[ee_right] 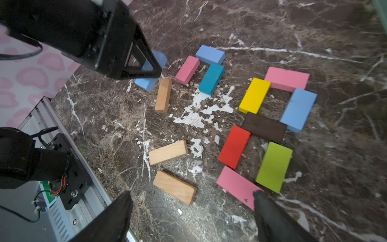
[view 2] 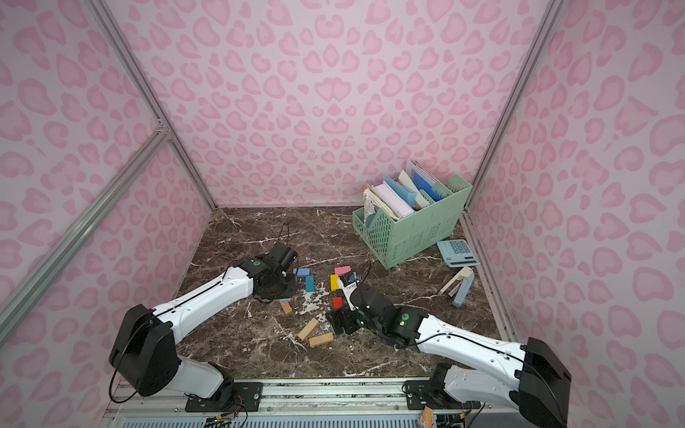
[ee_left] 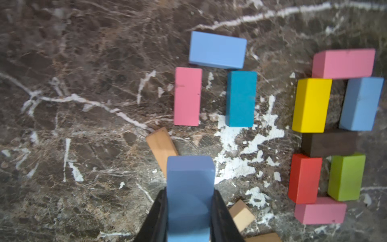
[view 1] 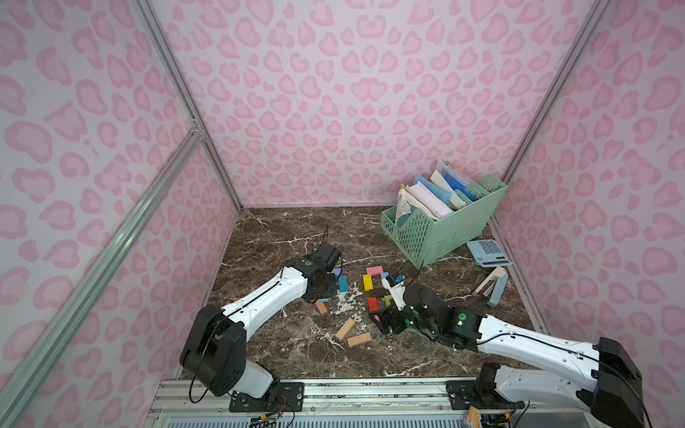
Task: Assemble the number 8 with building blocks
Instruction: Place the building block at the center of the board.
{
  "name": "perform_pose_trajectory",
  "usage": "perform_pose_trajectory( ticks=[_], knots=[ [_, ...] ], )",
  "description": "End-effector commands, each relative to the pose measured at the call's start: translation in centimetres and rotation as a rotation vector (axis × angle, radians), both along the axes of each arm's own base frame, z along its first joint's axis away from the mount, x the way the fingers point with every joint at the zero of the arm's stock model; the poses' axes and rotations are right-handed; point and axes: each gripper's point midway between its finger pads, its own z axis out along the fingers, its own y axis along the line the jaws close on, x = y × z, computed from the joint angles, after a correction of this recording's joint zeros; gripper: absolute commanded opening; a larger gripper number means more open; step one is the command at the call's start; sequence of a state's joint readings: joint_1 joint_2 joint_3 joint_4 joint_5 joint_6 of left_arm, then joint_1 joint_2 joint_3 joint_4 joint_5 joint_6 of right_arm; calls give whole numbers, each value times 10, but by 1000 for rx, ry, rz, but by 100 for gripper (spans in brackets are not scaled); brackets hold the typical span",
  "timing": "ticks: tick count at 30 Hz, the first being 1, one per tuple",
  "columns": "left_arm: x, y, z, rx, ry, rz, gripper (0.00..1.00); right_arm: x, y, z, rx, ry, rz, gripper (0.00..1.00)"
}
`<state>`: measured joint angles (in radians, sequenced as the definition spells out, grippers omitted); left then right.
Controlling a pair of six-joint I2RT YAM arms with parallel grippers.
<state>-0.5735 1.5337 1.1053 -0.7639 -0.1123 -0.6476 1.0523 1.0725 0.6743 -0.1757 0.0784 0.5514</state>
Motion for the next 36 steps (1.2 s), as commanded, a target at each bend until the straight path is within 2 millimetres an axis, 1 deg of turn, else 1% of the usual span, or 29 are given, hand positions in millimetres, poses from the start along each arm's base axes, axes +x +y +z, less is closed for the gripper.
perform_pose_trajectory(
  ticks=[1,3,6,8,11,17,21,23,26,27,29,33,36],
  knots=[
    [-6,-17,-11,43,78,-158,9,6,-17,9,33,-29,-74,92],
    [-7,-28,-20,82,109,-227,9,6,-30,13,52,-48,-108,93],
    [-9,-40,-36,94,155,-280,9,7,-44,20,103,-64,-153,93],
    [-9,-44,-46,98,176,-297,9,6,-49,24,138,-72,-166,93],
    [-9,-46,-56,115,197,-310,10,7,-56,26,161,-80,-185,93],
    [-10,-47,-74,137,230,-317,13,8,-60,27,152,-113,-172,93],
    [-14,-50,-84,133,250,-315,19,7,-59,25,132,-159,-133,94],
    [-15,-48,-85,143,251,-310,26,3,-55,26,134,-201,-76,95],
    [-12,-47,-76,144,218,-297,42,-1,-56,30,143,-270,-30,95],
    [-9,-47,-69,141,194,-290,49,-2,-58,31,142,-291,-19,95],
    [-4,-44,-55,142,142,-272,60,-5,-59,36,135,-335,7,97],
    [5,-39,-18,124,21,-235,72,-6,-59,39,83,-384,54,97],
    [9,-29,9,128,-66,-191,79,-7,-48,37,38,-390,123,96]
  ],
)
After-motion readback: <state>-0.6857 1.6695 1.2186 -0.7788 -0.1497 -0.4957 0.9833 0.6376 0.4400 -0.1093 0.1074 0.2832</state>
